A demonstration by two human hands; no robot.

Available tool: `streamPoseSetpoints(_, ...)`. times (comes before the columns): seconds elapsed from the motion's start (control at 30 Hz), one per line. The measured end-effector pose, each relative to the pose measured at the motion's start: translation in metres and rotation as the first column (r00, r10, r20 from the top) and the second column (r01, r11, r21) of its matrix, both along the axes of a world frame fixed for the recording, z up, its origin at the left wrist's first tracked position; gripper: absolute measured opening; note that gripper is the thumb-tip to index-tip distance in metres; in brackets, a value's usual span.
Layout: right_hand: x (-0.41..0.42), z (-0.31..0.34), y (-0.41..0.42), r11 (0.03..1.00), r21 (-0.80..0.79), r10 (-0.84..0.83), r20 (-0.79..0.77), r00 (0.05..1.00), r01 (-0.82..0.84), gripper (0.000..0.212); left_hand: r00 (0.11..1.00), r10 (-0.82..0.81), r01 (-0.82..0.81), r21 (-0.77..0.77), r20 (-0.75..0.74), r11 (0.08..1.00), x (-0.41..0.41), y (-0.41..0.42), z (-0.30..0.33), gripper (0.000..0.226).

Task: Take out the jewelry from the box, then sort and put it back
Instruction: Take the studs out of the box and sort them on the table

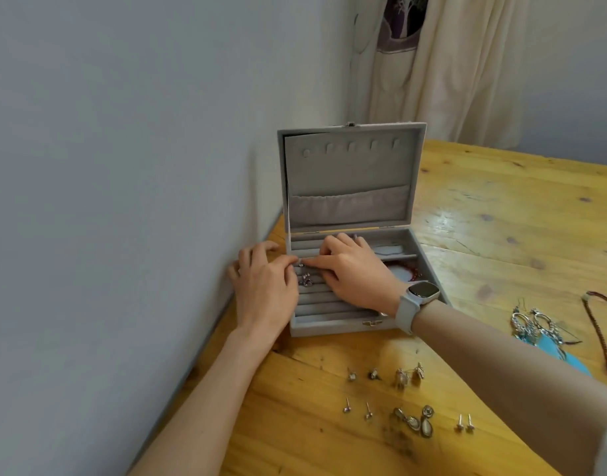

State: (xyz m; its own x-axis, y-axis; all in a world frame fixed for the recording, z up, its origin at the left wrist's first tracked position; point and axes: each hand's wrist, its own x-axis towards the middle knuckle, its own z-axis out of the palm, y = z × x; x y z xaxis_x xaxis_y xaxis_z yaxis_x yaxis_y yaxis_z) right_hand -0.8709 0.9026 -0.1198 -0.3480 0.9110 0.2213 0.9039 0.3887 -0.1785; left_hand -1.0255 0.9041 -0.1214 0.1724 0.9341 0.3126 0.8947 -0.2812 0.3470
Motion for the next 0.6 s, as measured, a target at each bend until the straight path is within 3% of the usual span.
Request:
streamPoseSetpoints(0.1,-0.001,0.002,0.003,1.000,-0.009,0.003,-0.032,0.999,-0.003,0.030,1.000,-0.002,0.002,-0.004,-0.009,1.000,0.001,0.002,0.001,0.026)
streamPoseSetpoints(0.4,-0.002,0.013,0.016,0.971,-0.239,-0.073,-0.155,0.985,0.034,0.014,0.991,-0.058,0.056,-0.020,-0.123,0.998,0.000,0.011,0.010,0.026)
streamPoseSetpoints(0.6,0.014,0.015,0.005,0.977,-0.192,-0.141,-0.263,0.954,0.091,0.009,0.969,-0.118,0.105,-0.070,-0.216,0.992,0.007,0.014,0.016,0.028)
